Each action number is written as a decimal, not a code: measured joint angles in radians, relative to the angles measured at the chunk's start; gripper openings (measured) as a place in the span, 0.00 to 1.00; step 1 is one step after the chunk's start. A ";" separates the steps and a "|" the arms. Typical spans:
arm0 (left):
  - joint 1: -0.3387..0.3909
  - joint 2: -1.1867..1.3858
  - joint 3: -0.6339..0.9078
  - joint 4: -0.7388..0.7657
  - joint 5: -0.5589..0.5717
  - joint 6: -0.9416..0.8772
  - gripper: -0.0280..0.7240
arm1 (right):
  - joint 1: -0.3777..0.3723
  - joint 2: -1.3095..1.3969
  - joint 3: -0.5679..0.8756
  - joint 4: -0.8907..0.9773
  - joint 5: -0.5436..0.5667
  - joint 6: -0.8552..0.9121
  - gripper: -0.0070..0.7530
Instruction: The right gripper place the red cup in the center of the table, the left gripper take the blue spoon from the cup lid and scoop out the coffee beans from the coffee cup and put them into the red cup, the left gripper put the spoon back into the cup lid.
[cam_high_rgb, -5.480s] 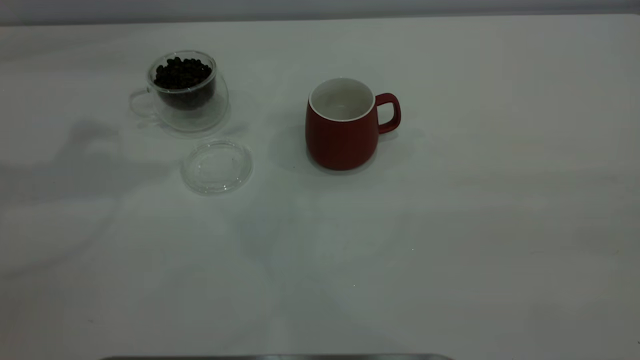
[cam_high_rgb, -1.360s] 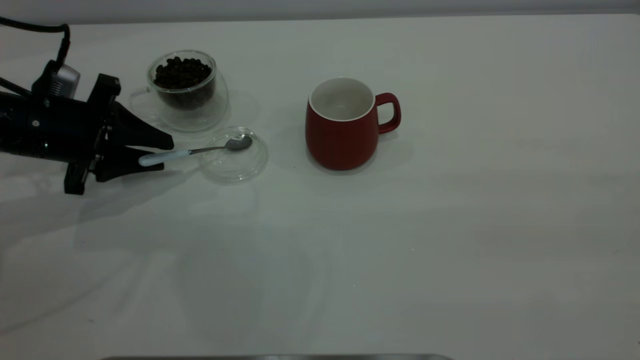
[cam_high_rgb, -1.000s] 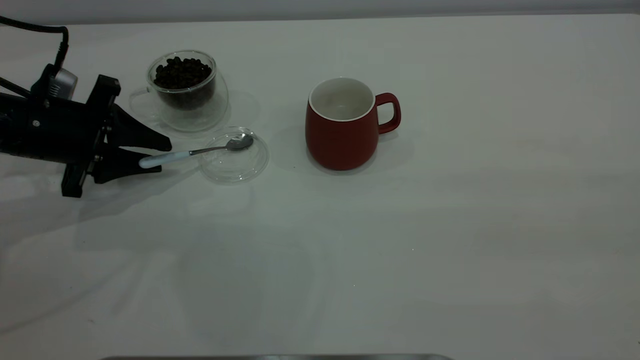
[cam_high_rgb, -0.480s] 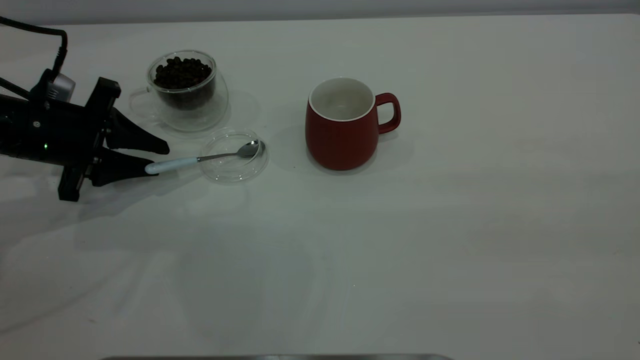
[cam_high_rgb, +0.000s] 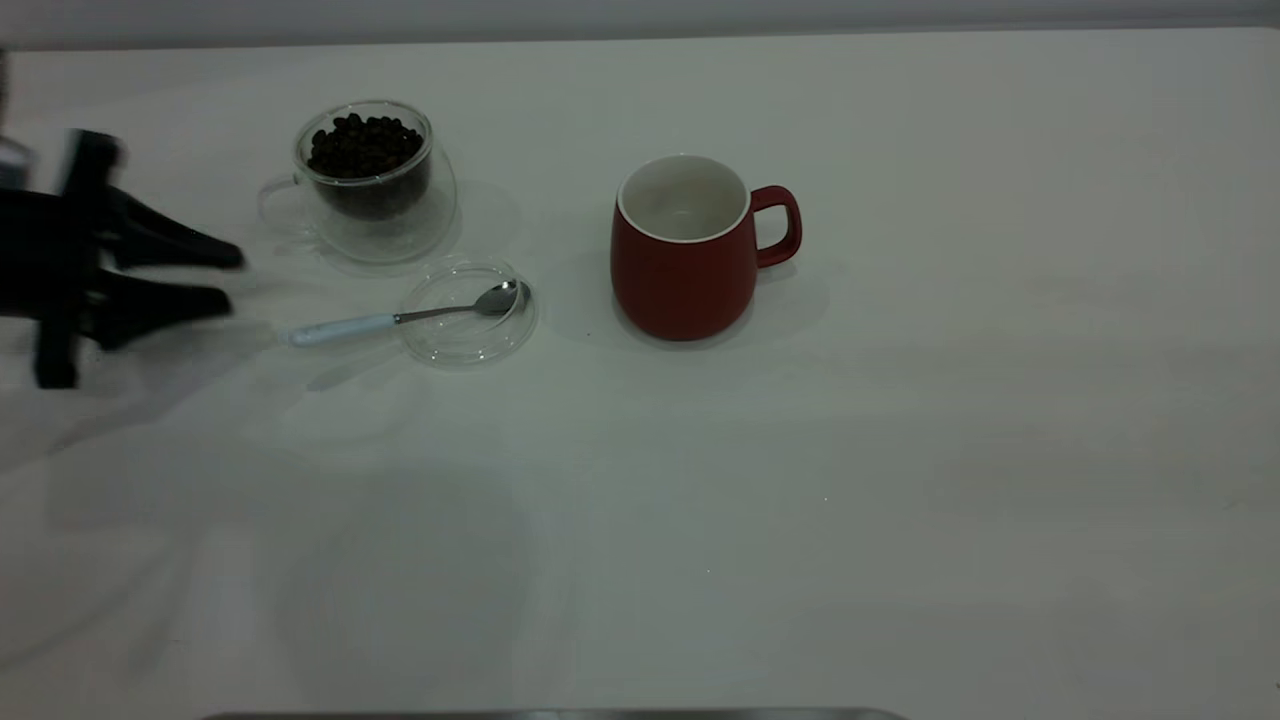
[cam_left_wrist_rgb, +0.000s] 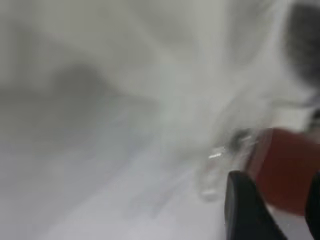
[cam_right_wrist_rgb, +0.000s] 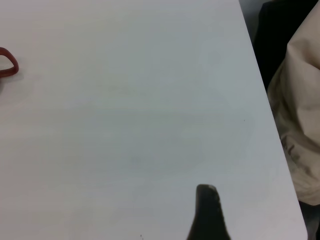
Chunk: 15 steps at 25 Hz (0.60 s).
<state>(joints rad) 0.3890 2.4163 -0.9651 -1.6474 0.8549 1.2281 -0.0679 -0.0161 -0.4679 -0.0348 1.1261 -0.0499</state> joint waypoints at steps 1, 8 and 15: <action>0.035 0.000 0.000 -0.009 0.046 0.000 0.51 | 0.000 0.000 0.000 0.000 0.000 0.000 0.79; 0.245 -0.116 -0.002 -0.106 0.248 -0.065 0.51 | 0.000 0.000 0.000 0.000 0.000 0.000 0.79; 0.275 -0.633 -0.017 -0.026 0.278 -0.104 0.51 | 0.000 0.000 0.000 0.000 0.000 0.000 0.79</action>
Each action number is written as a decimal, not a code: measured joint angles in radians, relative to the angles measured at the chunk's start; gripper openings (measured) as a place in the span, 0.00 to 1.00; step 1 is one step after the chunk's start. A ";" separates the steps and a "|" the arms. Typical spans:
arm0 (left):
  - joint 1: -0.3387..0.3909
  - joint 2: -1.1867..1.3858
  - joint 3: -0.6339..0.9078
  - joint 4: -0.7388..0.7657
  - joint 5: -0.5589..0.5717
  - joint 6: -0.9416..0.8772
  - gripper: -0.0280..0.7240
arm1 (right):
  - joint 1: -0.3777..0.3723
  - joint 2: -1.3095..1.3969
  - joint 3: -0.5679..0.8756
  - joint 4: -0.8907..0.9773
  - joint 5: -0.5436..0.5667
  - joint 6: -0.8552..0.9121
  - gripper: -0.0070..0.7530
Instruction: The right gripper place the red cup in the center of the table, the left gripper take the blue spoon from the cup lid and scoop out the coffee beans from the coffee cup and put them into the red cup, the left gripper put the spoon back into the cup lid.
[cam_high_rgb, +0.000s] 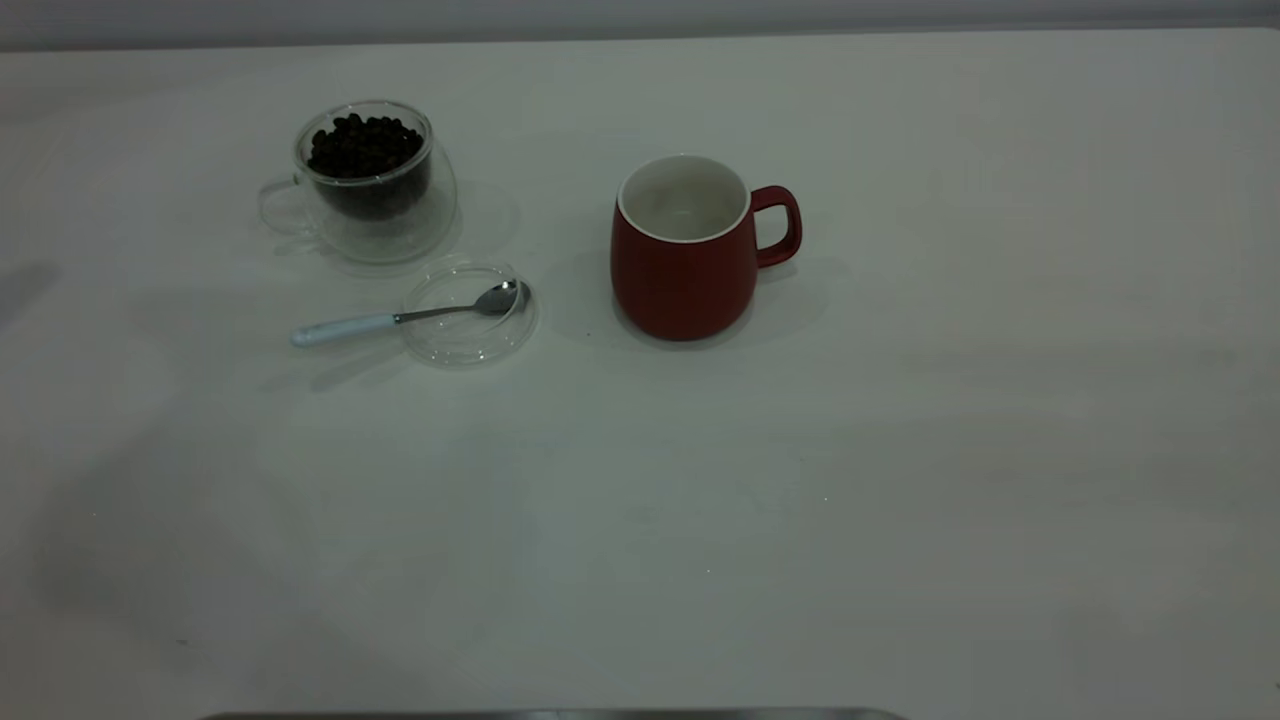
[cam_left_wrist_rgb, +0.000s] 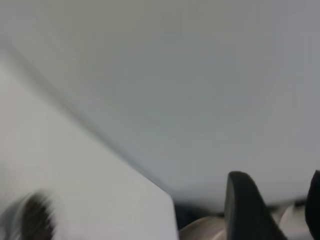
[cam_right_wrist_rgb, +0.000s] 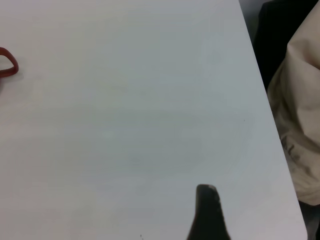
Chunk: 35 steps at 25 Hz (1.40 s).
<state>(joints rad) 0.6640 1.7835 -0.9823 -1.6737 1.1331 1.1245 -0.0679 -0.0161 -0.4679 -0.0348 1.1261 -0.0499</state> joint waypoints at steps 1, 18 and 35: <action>0.000 -0.075 -0.013 0.037 0.006 -0.012 0.50 | 0.000 0.000 0.000 0.000 0.000 0.000 0.79; -0.627 -0.802 -0.062 1.557 -0.130 -0.852 0.41 | 0.000 0.000 0.000 0.000 0.000 0.000 0.79; -0.862 -1.571 0.431 1.779 0.026 -1.217 0.41 | 0.000 0.000 0.000 0.000 0.000 0.000 0.79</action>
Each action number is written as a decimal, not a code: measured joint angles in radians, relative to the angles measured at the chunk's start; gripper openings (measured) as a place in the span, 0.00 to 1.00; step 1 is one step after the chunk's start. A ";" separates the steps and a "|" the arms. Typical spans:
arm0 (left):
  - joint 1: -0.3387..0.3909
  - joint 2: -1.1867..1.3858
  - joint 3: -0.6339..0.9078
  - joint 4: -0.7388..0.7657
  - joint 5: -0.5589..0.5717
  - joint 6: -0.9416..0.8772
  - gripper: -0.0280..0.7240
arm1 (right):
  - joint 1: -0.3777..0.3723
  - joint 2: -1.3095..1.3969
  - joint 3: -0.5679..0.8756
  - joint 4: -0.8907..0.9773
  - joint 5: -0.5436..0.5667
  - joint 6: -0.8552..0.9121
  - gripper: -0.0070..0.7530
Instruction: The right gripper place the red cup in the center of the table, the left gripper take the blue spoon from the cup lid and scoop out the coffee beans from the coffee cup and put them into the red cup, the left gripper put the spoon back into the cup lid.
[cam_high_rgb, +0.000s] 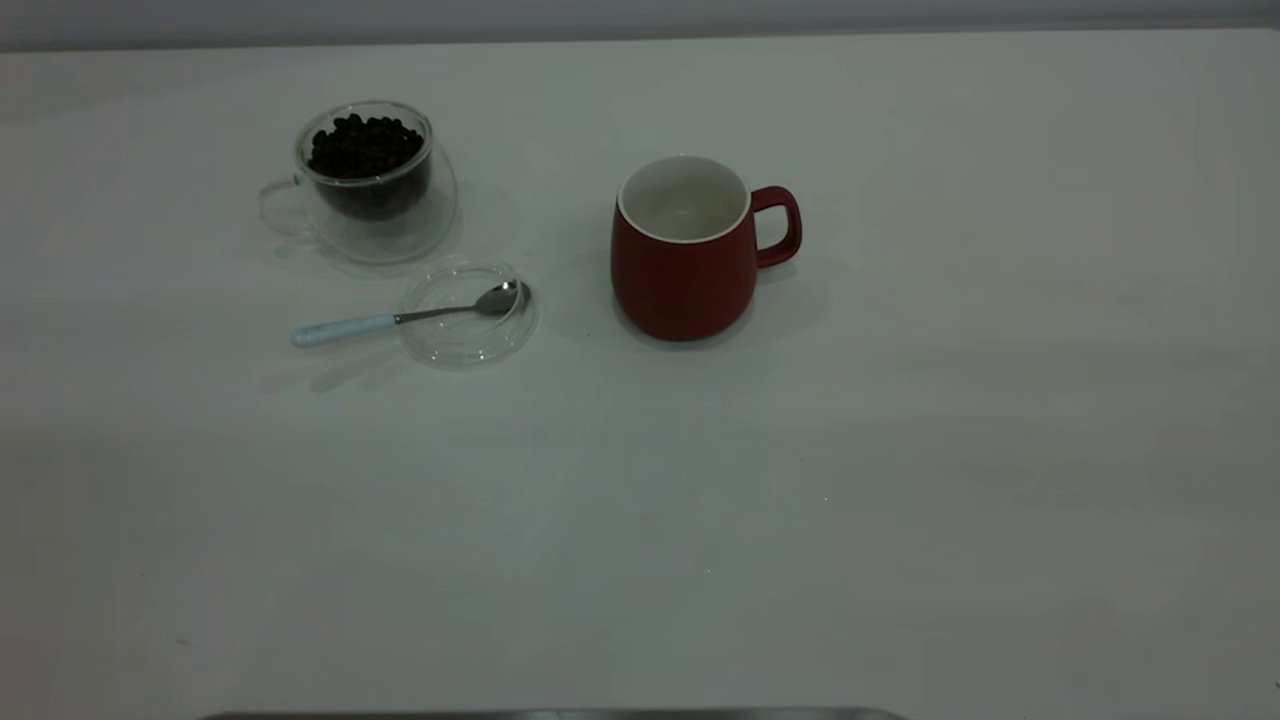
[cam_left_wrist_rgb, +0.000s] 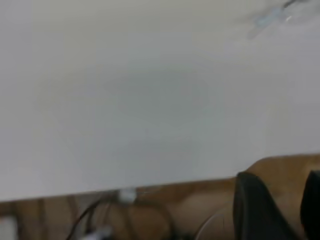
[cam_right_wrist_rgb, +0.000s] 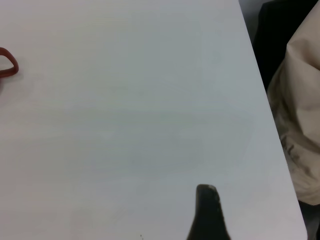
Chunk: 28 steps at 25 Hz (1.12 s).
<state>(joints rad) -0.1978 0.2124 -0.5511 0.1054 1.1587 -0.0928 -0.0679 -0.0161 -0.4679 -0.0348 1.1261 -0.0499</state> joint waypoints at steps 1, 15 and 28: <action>0.000 -0.060 0.019 -0.019 -0.001 0.000 0.41 | 0.000 0.000 0.000 0.000 0.000 0.000 0.79; 0.000 -0.225 0.064 -0.136 -0.017 0.069 0.41 | 0.000 0.000 0.000 0.000 0.000 0.000 0.79; 0.189 -0.232 0.064 -0.138 -0.019 0.073 0.41 | 0.000 0.000 0.000 0.000 0.000 0.000 0.79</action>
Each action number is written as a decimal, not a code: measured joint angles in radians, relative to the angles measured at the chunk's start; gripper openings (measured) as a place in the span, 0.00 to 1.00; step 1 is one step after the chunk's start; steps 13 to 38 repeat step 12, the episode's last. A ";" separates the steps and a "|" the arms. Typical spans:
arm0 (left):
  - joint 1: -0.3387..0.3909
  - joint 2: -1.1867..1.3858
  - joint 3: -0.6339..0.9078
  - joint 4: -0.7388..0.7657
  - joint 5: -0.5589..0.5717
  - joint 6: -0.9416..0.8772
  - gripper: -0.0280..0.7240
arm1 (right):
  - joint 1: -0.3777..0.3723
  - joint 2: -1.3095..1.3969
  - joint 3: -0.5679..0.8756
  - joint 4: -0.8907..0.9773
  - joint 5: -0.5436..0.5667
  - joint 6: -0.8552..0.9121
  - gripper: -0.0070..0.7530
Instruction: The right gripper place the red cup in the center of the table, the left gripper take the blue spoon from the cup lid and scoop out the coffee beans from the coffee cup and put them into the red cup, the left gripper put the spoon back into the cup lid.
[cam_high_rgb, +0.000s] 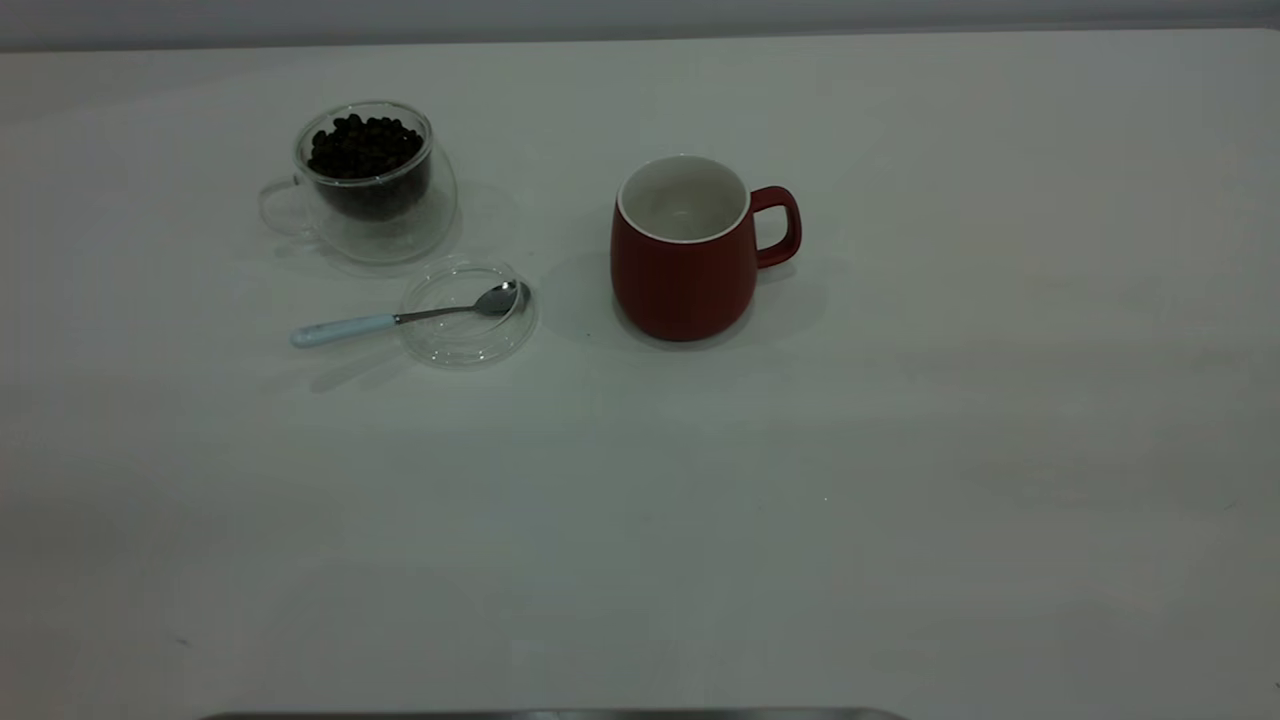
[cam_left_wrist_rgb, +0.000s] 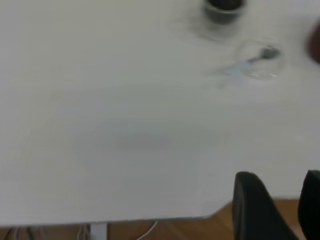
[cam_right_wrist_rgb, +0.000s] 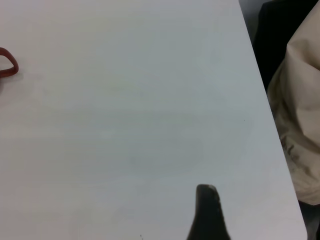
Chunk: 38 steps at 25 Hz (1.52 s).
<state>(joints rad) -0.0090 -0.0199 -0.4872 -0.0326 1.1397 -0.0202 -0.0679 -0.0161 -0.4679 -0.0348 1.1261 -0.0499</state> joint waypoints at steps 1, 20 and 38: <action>0.018 0.000 0.000 0.000 0.000 0.000 0.41 | 0.000 0.000 0.000 0.000 0.000 0.000 0.79; 0.020 0.000 0.000 0.000 0.000 0.000 0.41 | 0.000 0.000 0.000 0.000 0.000 0.000 0.79; 0.020 0.000 0.000 0.000 0.000 0.000 0.41 | 0.000 0.000 0.000 0.000 0.000 0.000 0.79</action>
